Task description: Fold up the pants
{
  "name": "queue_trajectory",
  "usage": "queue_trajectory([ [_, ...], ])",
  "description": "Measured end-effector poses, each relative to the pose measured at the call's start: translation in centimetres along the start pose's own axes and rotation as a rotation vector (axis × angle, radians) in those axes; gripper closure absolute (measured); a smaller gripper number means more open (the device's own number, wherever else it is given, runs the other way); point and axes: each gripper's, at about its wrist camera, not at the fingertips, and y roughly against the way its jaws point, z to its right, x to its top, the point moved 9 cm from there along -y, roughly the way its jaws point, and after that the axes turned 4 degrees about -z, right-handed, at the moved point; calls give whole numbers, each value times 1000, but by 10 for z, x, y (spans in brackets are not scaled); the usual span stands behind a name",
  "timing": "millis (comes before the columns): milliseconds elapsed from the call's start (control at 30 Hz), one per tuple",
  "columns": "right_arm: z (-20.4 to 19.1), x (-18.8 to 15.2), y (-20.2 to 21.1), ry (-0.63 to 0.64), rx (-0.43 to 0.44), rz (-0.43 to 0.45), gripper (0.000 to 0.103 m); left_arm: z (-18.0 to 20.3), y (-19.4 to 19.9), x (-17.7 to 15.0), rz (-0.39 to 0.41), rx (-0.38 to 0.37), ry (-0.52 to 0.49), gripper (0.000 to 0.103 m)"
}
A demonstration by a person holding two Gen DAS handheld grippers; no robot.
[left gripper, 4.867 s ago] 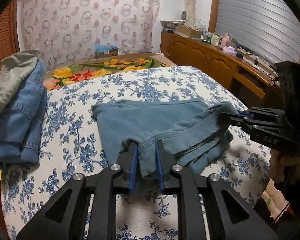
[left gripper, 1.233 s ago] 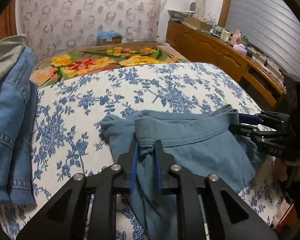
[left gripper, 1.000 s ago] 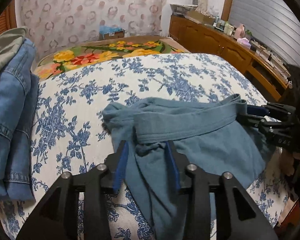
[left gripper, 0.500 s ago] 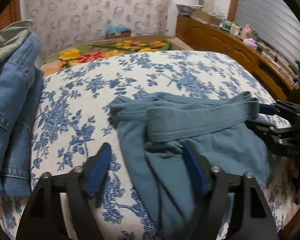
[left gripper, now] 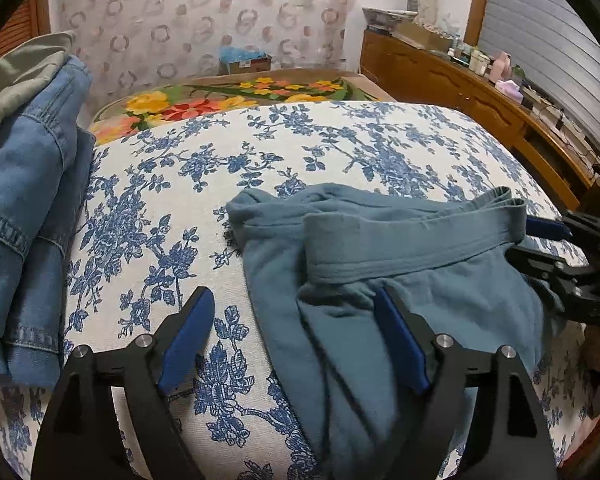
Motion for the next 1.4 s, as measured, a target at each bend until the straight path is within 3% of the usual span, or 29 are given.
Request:
queue_trajectory([
  [233, -11, -22, 36, 24, 1, 55, 45, 3, 15, -9, -17, -20, 11, 20],
  [467, -13, -53, 56, 29, 23, 49, 45, 14, 58, -35, 71, -90, -4, 21],
  [600, -11, -71, 62, 43, 28, 30, 46, 20, 66, -58, 58, -112, -13, 33],
  [767, -10, -77, 62, 42, 40, 10, 58, 24, 71, -74, 55, -155, -2, 50],
  [900, -11, -69, 60, 51, 40, 8, 66, 24, 68, -75, 46, -164, 12, 50],
  [1033, -13, -65, 53, 63, 53, 4, 93, 28, 67, -71, 41, -169, 8, 50],
  [1067, -12, -63, 53, 62, 51, 11, 95, 29, 66, -70, 42, -164, 3, 51],
  [1167, -6, -57, 62, 29, 45, 69, 98, 27, 64, -69, 38, -148, 2, 66],
  [1267, -2, -57, 71, 9, 23, 114, 98, 23, 60, -69, 33, -137, 9, 67],
  [1400, -10, -69, 57, 41, 23, 57, 98, 23, 58, -69, 30, -144, 14, 67],
])
